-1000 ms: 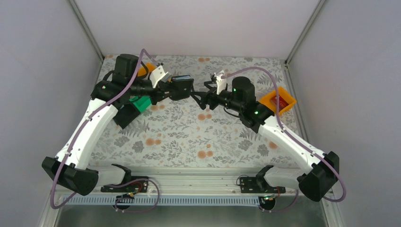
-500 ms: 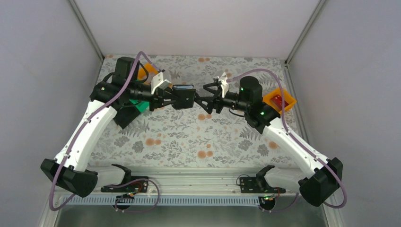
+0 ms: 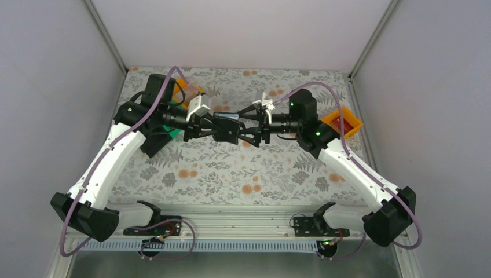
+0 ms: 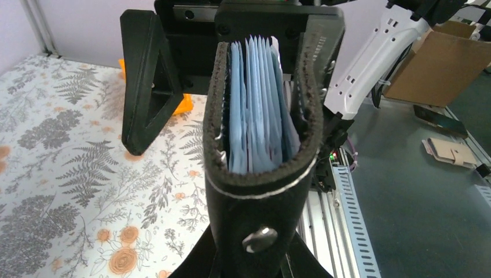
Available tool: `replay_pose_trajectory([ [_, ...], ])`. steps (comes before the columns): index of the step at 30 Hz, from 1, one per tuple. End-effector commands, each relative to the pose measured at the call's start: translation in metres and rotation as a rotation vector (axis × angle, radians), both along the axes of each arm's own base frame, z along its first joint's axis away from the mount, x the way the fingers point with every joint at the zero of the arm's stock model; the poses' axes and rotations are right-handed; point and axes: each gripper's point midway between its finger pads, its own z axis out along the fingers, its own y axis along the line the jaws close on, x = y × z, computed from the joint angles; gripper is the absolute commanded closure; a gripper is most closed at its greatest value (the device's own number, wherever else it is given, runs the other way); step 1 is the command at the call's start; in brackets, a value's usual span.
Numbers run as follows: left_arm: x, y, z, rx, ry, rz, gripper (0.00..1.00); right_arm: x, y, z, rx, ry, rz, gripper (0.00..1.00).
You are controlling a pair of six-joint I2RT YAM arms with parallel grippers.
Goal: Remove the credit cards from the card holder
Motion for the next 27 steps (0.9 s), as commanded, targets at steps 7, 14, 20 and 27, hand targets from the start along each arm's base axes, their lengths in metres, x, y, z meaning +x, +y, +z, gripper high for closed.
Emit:
replay_pose_trajectory([
  [7, -0.017, -0.002, 0.007, -0.053, -0.041, -0.09, 0.98, -0.036, 0.019, 0.025, 0.059, -0.058, 0.136, 0.76],
  [14, -0.02, 0.0, 0.017, -0.059, -0.071, -0.089, 0.75, -0.014, 0.011, 0.023, 0.044, 0.016, -0.046, 0.96],
  [20, 0.037, 0.004, 0.008, 0.05, -0.079, 0.189, 0.01, 0.035, -0.002, 0.012, 0.034, 0.243, -0.373, 0.96],
  [27, 0.106, 0.012, -0.006, 0.184, -0.063, 0.491, 0.0, 0.096, -0.023, -0.027, -0.035, 0.517, -0.84, 0.96],
])
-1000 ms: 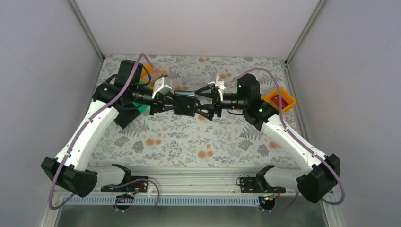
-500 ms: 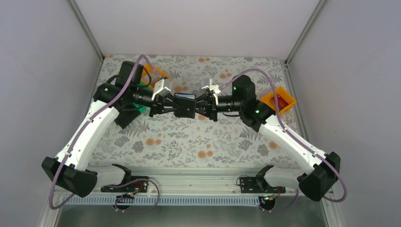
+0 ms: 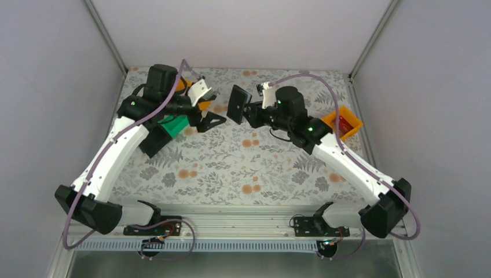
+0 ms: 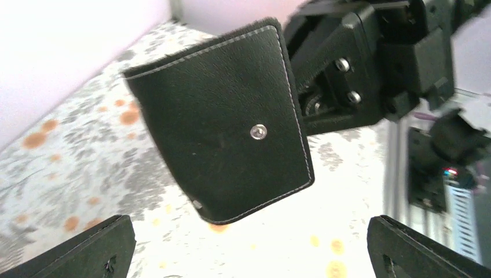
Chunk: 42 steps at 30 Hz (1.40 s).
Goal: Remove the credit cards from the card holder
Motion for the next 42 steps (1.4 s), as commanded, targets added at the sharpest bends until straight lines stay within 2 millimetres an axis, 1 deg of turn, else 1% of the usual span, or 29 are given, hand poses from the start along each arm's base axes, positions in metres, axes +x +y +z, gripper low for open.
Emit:
replay_pose_trajectory([
  [1, 0.047, 0.001, -0.003, 0.068, 0.003, 0.211, 0.0, 0.033, -0.013, -0.007, 0.0, 0.126, -0.311, 0.96],
  [5, 0.043, -0.023, -0.011, 0.114, -0.006, 0.177, 0.0, 0.037, -0.004, -0.003, 0.017, 0.124, -0.368, 0.96],
  [7, 0.044, -0.028, -0.018, 0.144, -0.022, 0.184, 0.0, 0.037, -0.001, -0.002, 0.027, 0.129, -0.373, 0.96],
  [10, 0.052, -0.026, -0.032, 0.188, -0.028, 0.222, 0.0, 0.033, 0.009, -0.004, 0.022, 0.135, -0.348, 0.96],
  [11, 0.059, -0.022, -0.034, 0.211, -0.041, 0.256, 0.0, 0.032, 0.011, -0.005, 0.018, 0.138, -0.339, 0.96],
  [14, 0.07, -0.014, -0.037, 0.257, -0.083, 0.321, 0.0, 0.028, 0.015, -0.005, 0.022, 0.147, -0.308, 0.96],
  [19, 0.073, -0.014, -0.053, 0.333, -0.111, 0.336, 0.0, 0.022, 0.022, 0.002, 0.049, 0.149, -0.256, 0.96],
  [22, 0.074, -0.009, -0.056, 0.364, -0.122, 0.343, 0.0, 0.019, 0.02, 0.006, 0.046, 0.147, -0.249, 0.96],
  [26, 0.078, 0.003, -0.052, 0.4, -0.172, 0.387, 0.0, 0.014, 0.014, 0.013, 0.051, 0.134, -0.249, 0.96],
  [29, 0.084, 0.015, -0.05, 0.422, -0.184, 0.426, 0.0, 0.008, 0.015, 0.019, 0.049, 0.118, -0.214, 0.96],
  [32, 0.074, 0.013, -0.043, 0.329, -0.088, 0.332, 0.0, 0.002, 0.019, 0.021, 0.004, 0.089, -0.147, 0.96],
  [35, 0.059, 0.011, -0.037, 0.252, -0.032, 0.242, 0.07, -0.005, 0.023, 0.022, -0.038, 0.06, -0.08, 0.96],
  [39, 0.045, 0.01, -0.03, 0.228, -0.059, 0.193, 0.16, -0.019, 0.025, 0.036, -0.031, -0.001, 0.009, 0.96],
  [42, 0.034, 0.009, -0.015, 0.186, -0.083, 0.158, 0.26, -0.028, 0.026, 0.046, -0.017, -0.039, 0.068, 0.96],
])
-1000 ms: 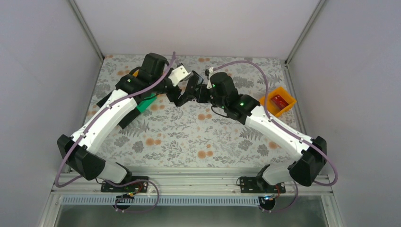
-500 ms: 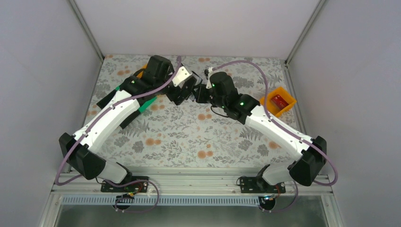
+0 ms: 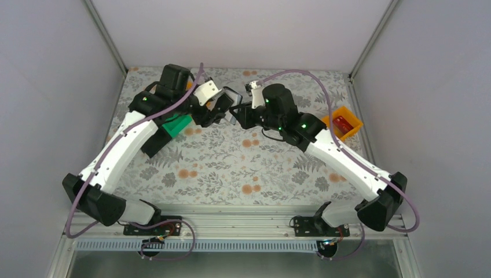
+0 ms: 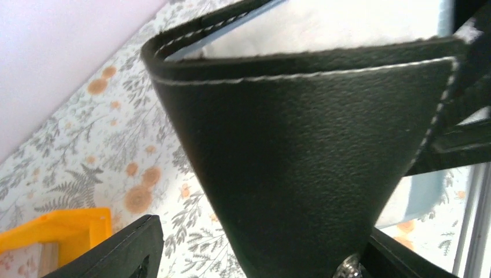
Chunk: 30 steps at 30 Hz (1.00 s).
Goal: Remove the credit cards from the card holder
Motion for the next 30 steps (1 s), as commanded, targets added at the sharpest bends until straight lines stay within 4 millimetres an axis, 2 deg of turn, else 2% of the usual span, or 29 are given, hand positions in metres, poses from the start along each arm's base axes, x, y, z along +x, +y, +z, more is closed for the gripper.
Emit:
replay_pose_trajectory([
  [1, -0.023, -0.002, 0.032, -0.078, -0.058, -0.089, 0.29, -0.033, 0.005, 0.049, 0.066, -0.125, 0.177, 0.96],
  [3, -0.036, -0.005, 0.042, -0.113, -0.062, -0.144, 0.4, -0.041, 0.006, 0.053, 0.07, -0.142, 0.227, 0.96],
  [6, -0.055, -0.009, 0.049, -0.151, -0.055, -0.22, 0.63, -0.049, 0.005, 0.057, 0.07, -0.166, 0.268, 0.96],
  [10, -0.073, -0.01, 0.057, -0.183, -0.048, -0.278, 0.86, -0.055, 0.001, 0.061, 0.069, -0.195, 0.3, 0.96],
  [12, -0.081, -0.012, 0.062, -0.207, -0.037, -0.311, 0.96, -0.061, 0.001, 0.064, 0.071, -0.214, 0.327, 0.91],
  [15, -0.089, -0.014, 0.067, -0.234, -0.018, -0.347, 0.98, -0.062, -0.003, 0.068, 0.081, -0.244, 0.32, 0.85],
  [19, -0.099, -0.015, 0.077, -0.27, -0.007, -0.392, 0.98, -0.072, -0.005, 0.075, 0.114, -0.29, 0.362, 0.64],
  [24, -0.109, -0.013, 0.091, -0.315, -0.003, -0.43, 0.98, -0.077, -0.018, 0.074, 0.1, -0.355, 0.353, 0.39],
  [28, -0.112, -0.009, 0.099, -0.333, -0.015, -0.439, 0.98, -0.097, -0.028, 0.072, 0.107, -0.429, 0.418, 0.22],
  [30, -0.114, -0.008, 0.1, -0.335, -0.019, -0.448, 0.98, -0.106, -0.034, 0.072, 0.105, -0.466, 0.441, 0.17],
])
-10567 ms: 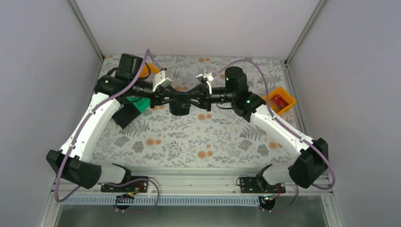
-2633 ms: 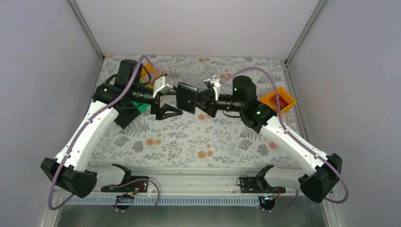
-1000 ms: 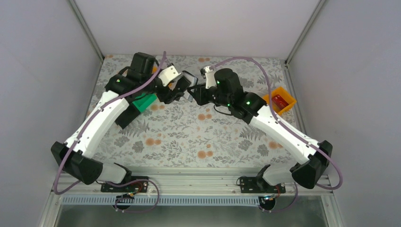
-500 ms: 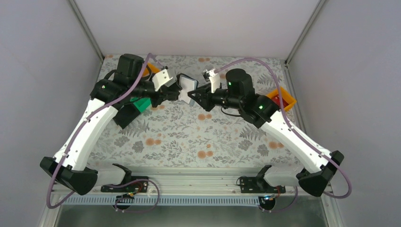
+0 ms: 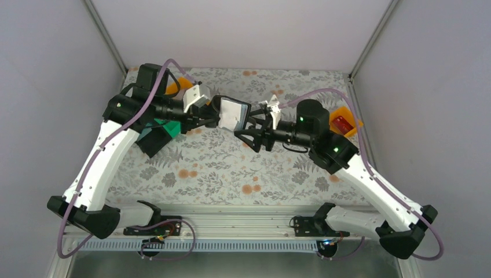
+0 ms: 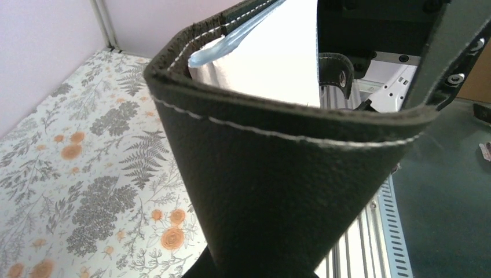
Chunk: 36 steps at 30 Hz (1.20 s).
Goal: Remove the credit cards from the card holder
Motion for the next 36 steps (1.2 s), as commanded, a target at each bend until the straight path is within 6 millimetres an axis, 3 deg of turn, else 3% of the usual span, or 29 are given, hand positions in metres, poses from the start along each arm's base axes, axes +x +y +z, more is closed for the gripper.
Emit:
replay_pose_trajectory([
  [1, -0.017, 0.001, 0.022, -0.06, -0.053, -0.071, 0.98, -0.021, -0.012, 0.013, 0.035, -0.138, 0.067, 0.18],
  [5, -0.022, 0.002, 0.019, -0.058, -0.056, -0.091, 0.98, -0.02, -0.02, 0.014, 0.041, -0.163, 0.033, 0.36],
  [11, -0.037, 0.001, 0.024, -0.096, -0.065, -0.173, 0.97, -0.009, -0.015, 0.012, 0.039, -0.149, 0.006, 0.58],
  [15, -0.04, 0.0, 0.022, -0.107, -0.061, -0.194, 0.98, -0.013, -0.012, 0.02, 0.07, -0.158, 0.034, 0.65],
  [20, -0.038, -0.002, 0.011, -0.101, -0.045, -0.201, 0.97, -0.018, 0.002, 0.012, 0.069, -0.14, 0.127, 0.78],
  [26, -0.034, -0.004, 0.007, -0.103, -0.023, -0.202, 0.97, -0.019, 0.022, 0.013, 0.08, -0.119, 0.229, 0.78],
  [36, -0.03, -0.004, 0.003, -0.093, -0.02, -0.185, 0.98, -0.016, 0.027, 0.015, 0.127, -0.1, 0.233, 0.77],
])
